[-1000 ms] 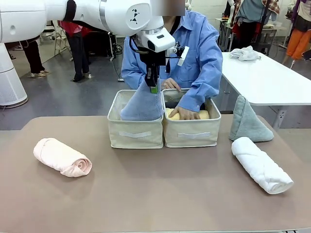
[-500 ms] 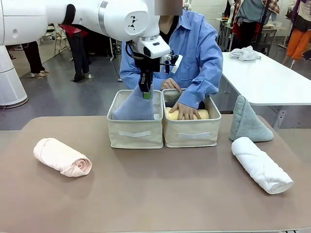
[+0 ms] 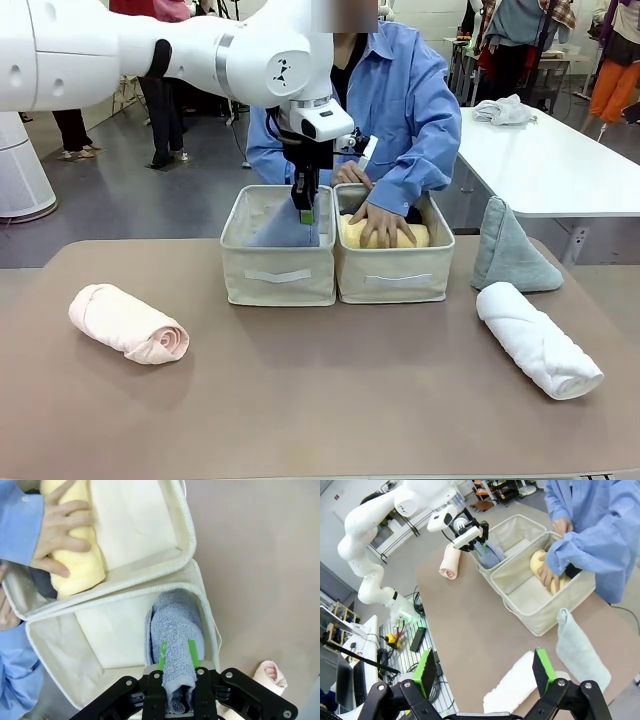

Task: Sort the towels based on their folding style.
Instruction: Pick up one triangle-folded towel and place it in the left Fabric basket.

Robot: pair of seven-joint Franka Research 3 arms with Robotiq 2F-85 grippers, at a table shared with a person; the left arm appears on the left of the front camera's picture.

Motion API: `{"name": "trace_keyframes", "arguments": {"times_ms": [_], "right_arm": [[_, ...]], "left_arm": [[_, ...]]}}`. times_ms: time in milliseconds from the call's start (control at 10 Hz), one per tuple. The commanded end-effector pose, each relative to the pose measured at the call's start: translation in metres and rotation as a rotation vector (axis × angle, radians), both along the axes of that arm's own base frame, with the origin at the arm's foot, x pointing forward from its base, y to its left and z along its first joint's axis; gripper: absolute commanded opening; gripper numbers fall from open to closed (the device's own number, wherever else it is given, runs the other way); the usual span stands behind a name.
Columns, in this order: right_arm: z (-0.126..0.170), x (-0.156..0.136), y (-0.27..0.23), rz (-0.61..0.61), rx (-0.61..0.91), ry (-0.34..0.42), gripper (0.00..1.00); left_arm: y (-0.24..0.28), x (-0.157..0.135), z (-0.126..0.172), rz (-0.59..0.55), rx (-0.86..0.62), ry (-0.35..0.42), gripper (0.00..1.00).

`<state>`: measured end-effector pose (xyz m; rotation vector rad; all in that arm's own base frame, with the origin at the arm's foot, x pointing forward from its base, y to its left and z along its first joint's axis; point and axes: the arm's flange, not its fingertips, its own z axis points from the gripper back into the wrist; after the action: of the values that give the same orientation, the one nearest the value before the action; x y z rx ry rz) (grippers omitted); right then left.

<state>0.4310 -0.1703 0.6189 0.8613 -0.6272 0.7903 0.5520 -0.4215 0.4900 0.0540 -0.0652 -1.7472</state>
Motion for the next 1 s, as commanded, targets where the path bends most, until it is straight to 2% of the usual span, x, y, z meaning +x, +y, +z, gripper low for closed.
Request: {"name": "trace_keyframes", "arguments": {"times_ms": [0,200,300,400,500,600,900], "right_arm": [[0.0001,-0.0002,0.0008,-0.002,0.02,-0.007,1.0],[0.0001,-0.0002,0.0008,-0.002,0.02,-0.007,1.0],[0.0001,-0.0002,0.0008,-0.002,0.02,-0.007,1.0],[0.0001,-0.0002,0.0008,-0.002,0.02,-0.007,1.0],[0.0001,-0.0002,0.0008,-0.002,0.02,-0.007,1.0],[0.0001,-0.0002,0.0008,-0.002,0.02,-0.007,1.0],[0.0001,-0.0002,0.0008,-0.002,0.02,-0.007,1.0]], "left_arm": [[-0.0048,0.0134,-0.0033,0.099,-0.023,0.035,0.15],[-0.0066,0.0164,-0.0103,0.115,-0.007,0.051,0.15],[-0.006,0.0171,-0.0098,0.115,-0.014,0.056,0.38],[-0.0059,0.0163,-0.0093,0.115,-0.015,0.059,0.74],[-0.0051,0.0165,-0.0075,0.116,-0.021,0.059,0.96],[-0.0046,0.0158,-0.0067,0.117,-0.024,0.061,1.0],[-0.003,0.0145,-0.0066,0.112,-0.02,0.065,1.0]]}}
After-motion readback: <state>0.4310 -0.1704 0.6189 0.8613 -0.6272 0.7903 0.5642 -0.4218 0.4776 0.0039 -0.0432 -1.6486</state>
